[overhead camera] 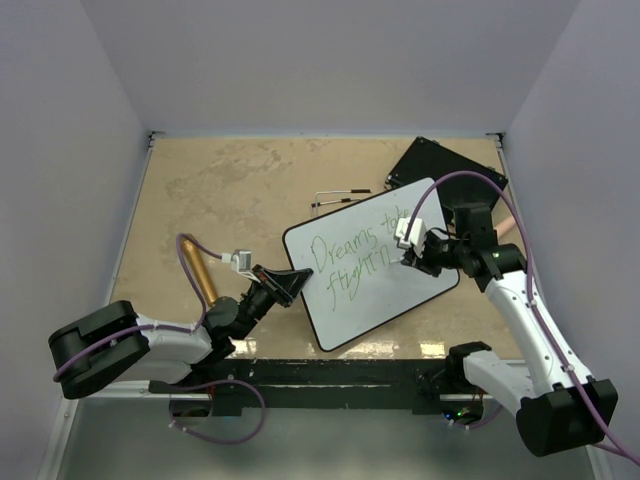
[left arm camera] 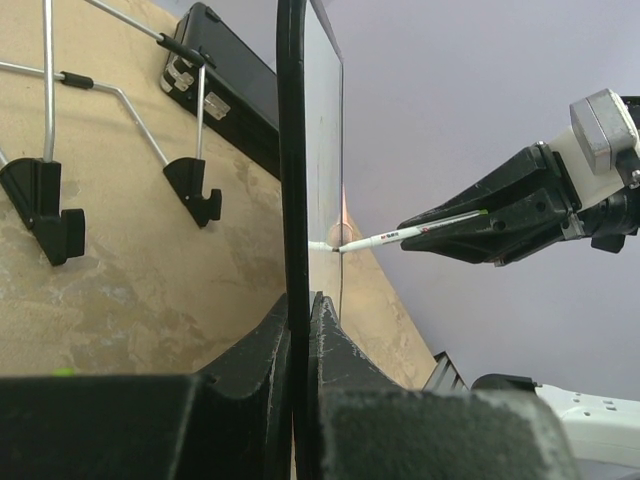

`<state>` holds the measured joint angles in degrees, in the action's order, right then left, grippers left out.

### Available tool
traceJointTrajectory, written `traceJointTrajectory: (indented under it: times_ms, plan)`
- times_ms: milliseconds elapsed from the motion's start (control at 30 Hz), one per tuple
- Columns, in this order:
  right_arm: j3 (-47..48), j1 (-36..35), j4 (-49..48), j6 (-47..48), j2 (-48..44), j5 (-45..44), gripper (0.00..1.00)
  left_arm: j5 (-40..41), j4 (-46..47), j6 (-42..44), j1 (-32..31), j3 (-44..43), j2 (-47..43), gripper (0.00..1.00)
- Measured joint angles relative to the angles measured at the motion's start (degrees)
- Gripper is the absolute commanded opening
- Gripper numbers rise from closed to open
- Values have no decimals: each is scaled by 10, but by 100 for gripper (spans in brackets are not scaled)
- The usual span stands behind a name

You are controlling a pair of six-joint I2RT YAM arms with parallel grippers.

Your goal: Write a sentence on the whiteboard

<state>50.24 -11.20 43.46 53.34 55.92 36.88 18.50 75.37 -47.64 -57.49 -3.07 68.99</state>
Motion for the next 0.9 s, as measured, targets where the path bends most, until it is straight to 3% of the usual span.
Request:
traceJointTrajectory:
  times_ms: [900]
  plan:
    - [0, 5, -86, -83, -8, -48, 0, -2, -2, 2, 0, 0, -4, 0]
